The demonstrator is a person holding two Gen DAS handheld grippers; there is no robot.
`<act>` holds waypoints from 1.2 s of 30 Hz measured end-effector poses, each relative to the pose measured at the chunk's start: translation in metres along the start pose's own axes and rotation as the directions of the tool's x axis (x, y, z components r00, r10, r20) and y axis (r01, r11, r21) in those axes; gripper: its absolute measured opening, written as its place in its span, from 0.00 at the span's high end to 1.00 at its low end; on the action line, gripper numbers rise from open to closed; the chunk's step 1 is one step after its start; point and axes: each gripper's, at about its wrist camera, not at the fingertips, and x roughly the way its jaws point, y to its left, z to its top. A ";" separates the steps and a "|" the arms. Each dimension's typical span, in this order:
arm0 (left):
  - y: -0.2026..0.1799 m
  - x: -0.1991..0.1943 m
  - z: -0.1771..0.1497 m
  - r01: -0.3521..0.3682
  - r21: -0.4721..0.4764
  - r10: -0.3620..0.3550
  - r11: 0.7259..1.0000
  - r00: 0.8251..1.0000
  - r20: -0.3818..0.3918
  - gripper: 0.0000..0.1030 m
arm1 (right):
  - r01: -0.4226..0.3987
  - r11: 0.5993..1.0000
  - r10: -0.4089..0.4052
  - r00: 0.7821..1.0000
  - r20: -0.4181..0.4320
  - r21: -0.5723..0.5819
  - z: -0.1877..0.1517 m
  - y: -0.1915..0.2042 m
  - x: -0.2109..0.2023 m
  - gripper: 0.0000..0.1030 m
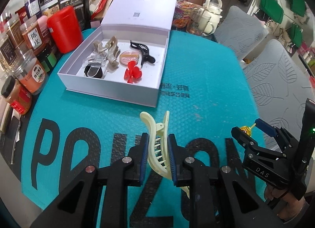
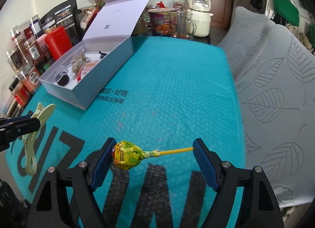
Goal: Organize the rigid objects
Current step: 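Close right tool on the lollipop head, then lift lollipop with right tool while left tool lifts comb clip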
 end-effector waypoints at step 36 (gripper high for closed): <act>0.027 -0.006 -0.090 -0.095 -0.331 0.075 0.939 0.994 -0.074 0.18 | -0.127 0.990 0.124 0.991 -0.052 -0.064 -0.042 0.002 -0.042 0.22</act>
